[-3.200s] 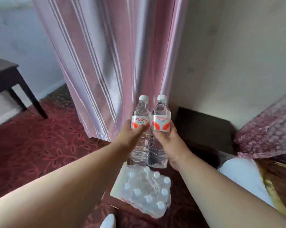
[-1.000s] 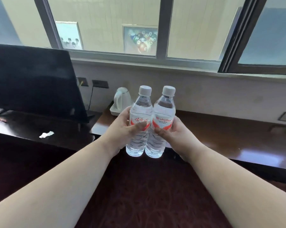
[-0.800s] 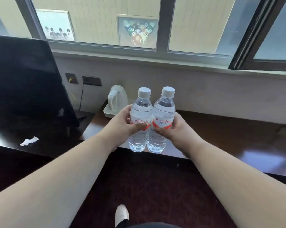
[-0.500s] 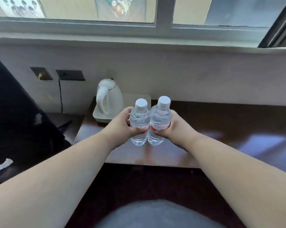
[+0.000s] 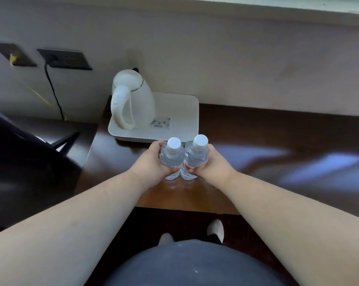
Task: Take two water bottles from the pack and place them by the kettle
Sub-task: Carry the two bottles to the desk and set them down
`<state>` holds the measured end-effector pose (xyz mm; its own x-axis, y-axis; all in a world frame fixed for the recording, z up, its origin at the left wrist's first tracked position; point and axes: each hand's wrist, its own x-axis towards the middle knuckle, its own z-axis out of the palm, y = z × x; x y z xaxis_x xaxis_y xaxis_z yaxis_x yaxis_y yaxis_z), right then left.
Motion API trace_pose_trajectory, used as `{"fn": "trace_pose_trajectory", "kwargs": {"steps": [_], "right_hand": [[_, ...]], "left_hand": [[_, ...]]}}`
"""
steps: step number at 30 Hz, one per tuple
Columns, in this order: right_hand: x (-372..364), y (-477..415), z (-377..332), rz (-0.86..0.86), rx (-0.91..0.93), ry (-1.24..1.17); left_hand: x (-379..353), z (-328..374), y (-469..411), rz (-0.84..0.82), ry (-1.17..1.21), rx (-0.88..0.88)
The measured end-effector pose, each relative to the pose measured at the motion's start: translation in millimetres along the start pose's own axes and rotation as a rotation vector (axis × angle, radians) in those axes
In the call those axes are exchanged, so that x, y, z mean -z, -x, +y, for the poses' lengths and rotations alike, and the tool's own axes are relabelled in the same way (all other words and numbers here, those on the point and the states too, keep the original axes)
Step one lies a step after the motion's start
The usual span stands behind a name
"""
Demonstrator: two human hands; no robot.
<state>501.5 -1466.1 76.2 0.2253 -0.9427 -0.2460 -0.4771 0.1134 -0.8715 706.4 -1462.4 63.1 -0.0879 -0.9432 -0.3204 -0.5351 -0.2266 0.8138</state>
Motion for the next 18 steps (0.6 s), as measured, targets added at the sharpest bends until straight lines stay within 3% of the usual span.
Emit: {"fn": "trace_pose_trajectory", "kwargs": {"steps": [9,15,18], "right_hand": [[-6.4,-11.8,18.3,0.0,-0.046,0.064],[-3.8,-1.5,23.8,-0.014,-0.027,0.007],[4.3,4.3,25.3,-0.029,-0.039,0.027]], "left_hand": [[-1.2,-10.6,-5.0,0.005,-0.041,0.024],[5.8,11.6,6.5,-0.123,-0.029,-0.043],[17.9,38.8,17.4,0.03,-0.128,-0.213]]}}
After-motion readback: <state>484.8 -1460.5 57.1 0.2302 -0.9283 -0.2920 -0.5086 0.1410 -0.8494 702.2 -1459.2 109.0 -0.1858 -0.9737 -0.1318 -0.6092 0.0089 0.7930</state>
